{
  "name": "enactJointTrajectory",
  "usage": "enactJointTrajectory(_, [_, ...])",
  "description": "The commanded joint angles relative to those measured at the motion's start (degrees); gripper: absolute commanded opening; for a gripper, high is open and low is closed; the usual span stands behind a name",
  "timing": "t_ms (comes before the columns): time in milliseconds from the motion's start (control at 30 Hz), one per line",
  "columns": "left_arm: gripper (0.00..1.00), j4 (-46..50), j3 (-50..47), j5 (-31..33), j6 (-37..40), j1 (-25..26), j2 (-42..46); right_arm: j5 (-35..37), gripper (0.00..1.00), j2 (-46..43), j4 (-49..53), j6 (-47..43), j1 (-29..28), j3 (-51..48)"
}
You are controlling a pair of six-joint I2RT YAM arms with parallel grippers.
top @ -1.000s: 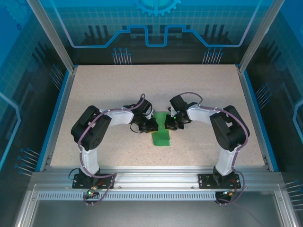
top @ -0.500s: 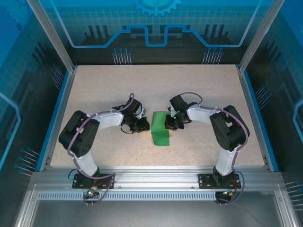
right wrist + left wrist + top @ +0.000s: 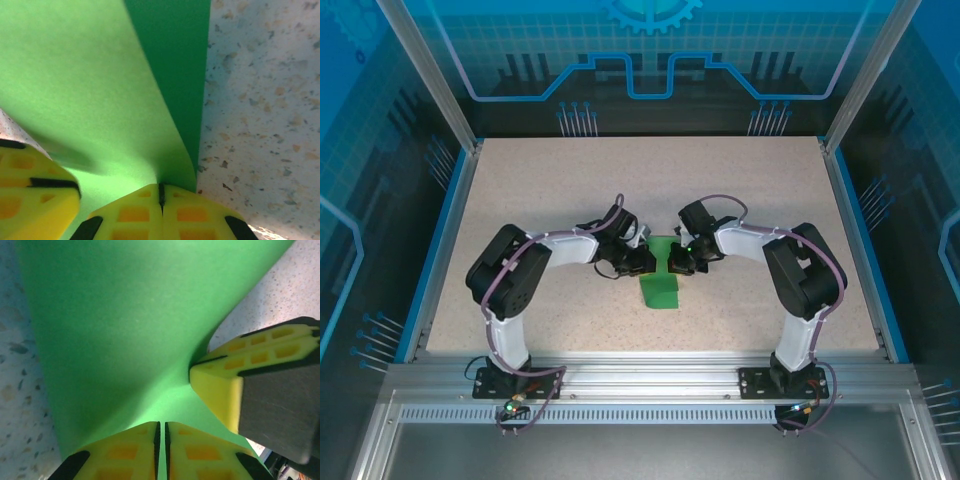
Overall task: Fold a paper plane with a square sheet of paper (fold left side to right side)
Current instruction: Hold the square sheet of paper at the center of the table.
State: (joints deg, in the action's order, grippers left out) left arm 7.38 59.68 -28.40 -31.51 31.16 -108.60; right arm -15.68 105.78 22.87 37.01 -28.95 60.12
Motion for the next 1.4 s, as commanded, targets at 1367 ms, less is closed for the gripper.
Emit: enactJointTrajectory(1367, [0.14,5.4,0.6,2.2,2.4,1.5,-3.9,-6.0,0.0,9.7,-6.4,-2.9,1.3,7.8])
